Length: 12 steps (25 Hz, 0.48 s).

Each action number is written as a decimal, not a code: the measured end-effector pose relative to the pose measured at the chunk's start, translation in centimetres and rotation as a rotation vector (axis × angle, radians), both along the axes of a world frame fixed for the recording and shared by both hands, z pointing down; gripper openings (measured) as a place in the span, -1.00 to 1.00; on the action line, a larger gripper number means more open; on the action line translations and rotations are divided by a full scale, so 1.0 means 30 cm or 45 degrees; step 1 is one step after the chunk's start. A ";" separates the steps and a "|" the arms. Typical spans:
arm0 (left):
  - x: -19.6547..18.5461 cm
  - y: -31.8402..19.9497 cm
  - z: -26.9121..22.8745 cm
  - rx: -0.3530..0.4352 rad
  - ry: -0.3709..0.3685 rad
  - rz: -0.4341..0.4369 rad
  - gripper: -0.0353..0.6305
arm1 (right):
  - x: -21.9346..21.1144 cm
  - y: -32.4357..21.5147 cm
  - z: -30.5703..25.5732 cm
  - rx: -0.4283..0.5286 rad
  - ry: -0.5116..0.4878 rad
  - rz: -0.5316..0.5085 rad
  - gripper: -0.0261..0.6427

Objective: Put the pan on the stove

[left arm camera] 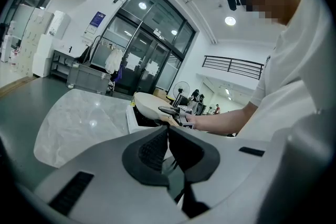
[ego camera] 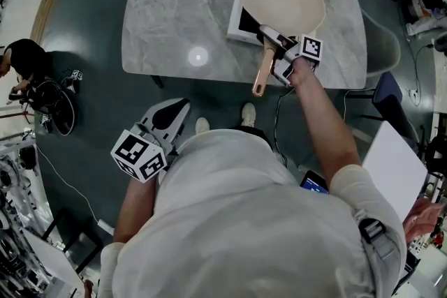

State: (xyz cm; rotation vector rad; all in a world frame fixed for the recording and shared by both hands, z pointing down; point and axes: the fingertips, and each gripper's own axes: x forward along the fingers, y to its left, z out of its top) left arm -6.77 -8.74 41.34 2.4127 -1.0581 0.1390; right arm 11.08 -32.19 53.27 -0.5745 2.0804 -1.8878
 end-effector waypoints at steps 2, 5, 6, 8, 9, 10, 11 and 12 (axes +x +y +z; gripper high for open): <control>0.003 -0.004 0.004 -0.001 0.002 0.016 -0.83 | 0.009 0.005 0.001 0.002 0.006 0.019 0.02; -0.013 -0.003 0.009 0.003 0.010 0.041 -0.83 | 0.013 0.021 0.007 0.000 0.025 0.050 0.06; -0.019 -0.001 0.010 0.004 0.011 0.049 -0.83 | 0.014 0.028 0.007 -0.001 0.027 0.059 0.07; -0.016 0.000 0.012 0.007 0.014 0.067 -0.83 | 0.032 0.044 0.002 0.002 0.028 0.077 0.09; -0.008 0.000 0.013 0.008 0.015 0.077 -0.83 | 0.049 0.052 -0.003 0.005 0.029 0.088 0.09; 0.001 0.000 0.013 0.009 0.015 0.088 -0.83 | 0.067 0.059 -0.009 0.009 0.031 0.099 0.10; 0.009 0.000 0.013 0.011 0.015 0.099 -0.83 | 0.084 0.068 -0.014 0.013 0.033 0.110 0.09; 0.014 0.000 0.013 0.013 0.016 0.110 -0.83 | 0.098 0.077 -0.020 0.017 0.034 0.121 0.09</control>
